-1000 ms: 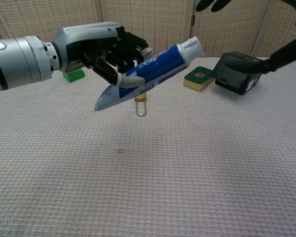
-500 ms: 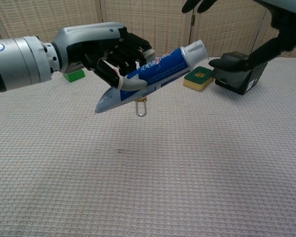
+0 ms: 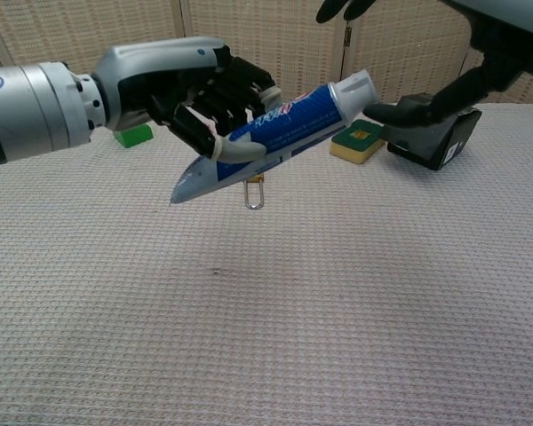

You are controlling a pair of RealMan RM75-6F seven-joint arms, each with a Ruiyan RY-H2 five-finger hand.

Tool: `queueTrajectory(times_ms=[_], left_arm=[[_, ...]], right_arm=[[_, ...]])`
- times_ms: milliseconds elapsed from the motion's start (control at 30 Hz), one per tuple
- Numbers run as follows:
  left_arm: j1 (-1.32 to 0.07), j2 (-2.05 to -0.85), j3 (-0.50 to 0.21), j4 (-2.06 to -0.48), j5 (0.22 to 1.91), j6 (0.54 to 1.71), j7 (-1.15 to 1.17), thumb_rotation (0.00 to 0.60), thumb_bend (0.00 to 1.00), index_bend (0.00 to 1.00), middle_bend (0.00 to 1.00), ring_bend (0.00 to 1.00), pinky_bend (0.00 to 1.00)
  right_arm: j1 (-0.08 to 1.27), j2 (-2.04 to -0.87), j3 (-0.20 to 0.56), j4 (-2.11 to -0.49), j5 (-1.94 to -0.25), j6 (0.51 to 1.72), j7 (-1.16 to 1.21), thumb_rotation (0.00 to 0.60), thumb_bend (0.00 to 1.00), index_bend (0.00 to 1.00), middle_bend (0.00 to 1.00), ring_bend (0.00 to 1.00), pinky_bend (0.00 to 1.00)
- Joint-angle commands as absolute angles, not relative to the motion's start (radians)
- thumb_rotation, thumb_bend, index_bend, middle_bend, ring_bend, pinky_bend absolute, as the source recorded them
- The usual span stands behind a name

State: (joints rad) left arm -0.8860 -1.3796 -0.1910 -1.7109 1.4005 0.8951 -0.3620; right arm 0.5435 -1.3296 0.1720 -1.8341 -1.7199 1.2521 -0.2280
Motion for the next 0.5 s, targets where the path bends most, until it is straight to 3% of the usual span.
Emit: queueTrajectory(times_ms=[33,500], left_arm=[[-0.885,-1.377,-0.189,-1.712,1.403,0.895,-0.360,0.600,0.82,0.82,0.76,0.78,0.59],[-0.881,-1.374,-0.179,-1.709,1.425,0.893,-0.382,0.600,0.82,0.84,0.77,0.79,0.59]], right_arm=[[0.546,-1.331,0.172,-1.834,-1.718,1.254,-0.230,0.600,0.35,0.11,0.24,0.20,0.09],[0.557,-1.339,0.173,-1.829,-1.704,1.264,-0.245,0.600,0.35,0.11,0.25,0.21,0.09]])
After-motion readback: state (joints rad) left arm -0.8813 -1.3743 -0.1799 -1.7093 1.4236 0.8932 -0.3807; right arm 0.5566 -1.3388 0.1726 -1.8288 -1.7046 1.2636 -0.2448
